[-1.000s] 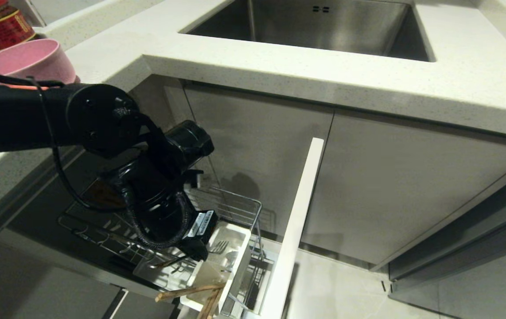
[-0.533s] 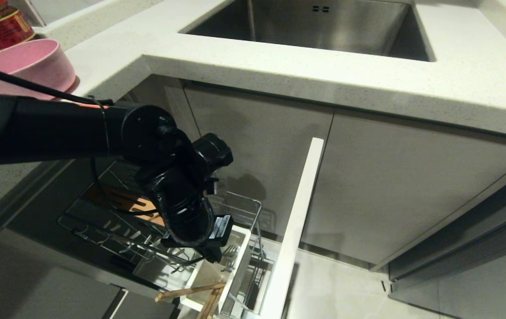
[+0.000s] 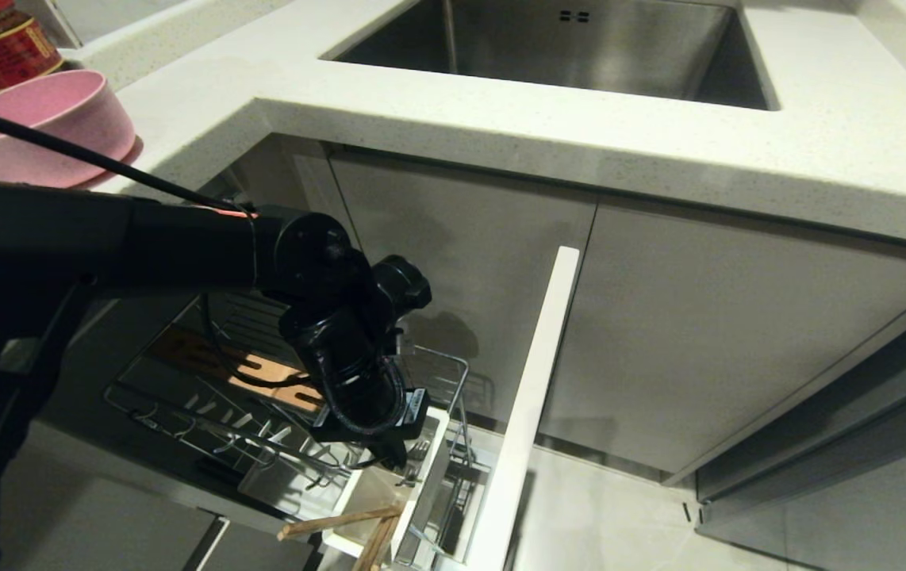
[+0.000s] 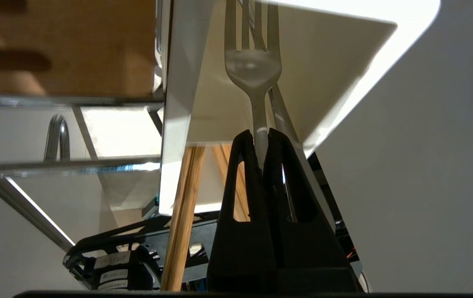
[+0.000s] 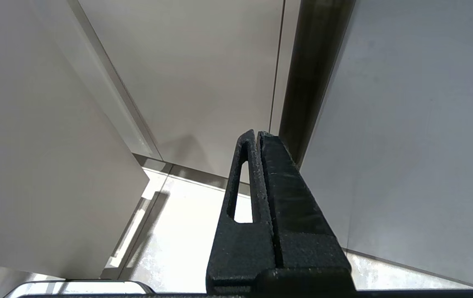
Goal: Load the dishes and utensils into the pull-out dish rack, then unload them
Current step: Pick up the fork and place it in the cupboard
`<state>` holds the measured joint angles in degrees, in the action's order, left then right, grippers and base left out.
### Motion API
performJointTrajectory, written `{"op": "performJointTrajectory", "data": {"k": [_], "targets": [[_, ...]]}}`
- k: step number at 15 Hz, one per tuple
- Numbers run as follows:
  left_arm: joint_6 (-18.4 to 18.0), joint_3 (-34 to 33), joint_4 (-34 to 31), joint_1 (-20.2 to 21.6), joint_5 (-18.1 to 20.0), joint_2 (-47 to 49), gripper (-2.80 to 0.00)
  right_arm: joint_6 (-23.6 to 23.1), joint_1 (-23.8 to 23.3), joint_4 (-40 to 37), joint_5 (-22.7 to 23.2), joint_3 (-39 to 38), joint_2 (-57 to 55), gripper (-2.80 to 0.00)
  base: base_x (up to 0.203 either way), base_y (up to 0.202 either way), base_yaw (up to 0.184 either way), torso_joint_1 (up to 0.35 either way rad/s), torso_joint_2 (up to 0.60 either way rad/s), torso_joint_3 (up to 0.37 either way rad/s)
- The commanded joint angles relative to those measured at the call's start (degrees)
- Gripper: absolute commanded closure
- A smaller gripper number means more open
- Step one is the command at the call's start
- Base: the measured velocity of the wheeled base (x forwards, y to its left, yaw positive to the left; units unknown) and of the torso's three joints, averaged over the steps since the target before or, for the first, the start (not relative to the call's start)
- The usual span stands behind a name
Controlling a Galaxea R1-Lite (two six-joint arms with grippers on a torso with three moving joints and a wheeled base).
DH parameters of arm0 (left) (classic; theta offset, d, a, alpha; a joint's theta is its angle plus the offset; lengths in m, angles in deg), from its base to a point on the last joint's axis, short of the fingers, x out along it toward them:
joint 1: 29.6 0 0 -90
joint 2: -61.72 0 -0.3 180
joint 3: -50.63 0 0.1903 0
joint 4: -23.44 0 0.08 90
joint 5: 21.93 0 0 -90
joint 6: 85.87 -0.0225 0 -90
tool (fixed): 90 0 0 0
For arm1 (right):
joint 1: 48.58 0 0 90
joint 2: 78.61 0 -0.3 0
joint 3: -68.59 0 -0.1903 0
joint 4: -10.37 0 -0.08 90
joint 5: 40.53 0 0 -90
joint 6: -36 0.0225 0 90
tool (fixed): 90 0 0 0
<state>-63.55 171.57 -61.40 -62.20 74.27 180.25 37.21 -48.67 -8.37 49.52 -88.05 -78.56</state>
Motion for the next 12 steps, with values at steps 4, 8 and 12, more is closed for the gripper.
{"op": "performJointTrajectory", "data": {"k": [4,8,12], "targets": [[0.18,0.72,-0.47,0.78,0.05,0.68,0.0,0.02,0.01,0.04,0.04,-1.49,0.04,0.0,0.0,0.0,0.0,0.0,0.0,0.0],[0.18,0.78,-0.67,0.87,0.05,0.48,-2.8,0.02,0.01,0.04,0.04,-1.49,0.04,0.0,0.0,0.0,0.0,0.0,0.0,0.0],[1.0,0.95,-0.76,0.78,-0.04,-1.09,-2.8,0.02,0.01,0.04,0.04,-1.49,0.04,0.0,0.0,0.0,0.0,0.0,0.0,0.0]]}}
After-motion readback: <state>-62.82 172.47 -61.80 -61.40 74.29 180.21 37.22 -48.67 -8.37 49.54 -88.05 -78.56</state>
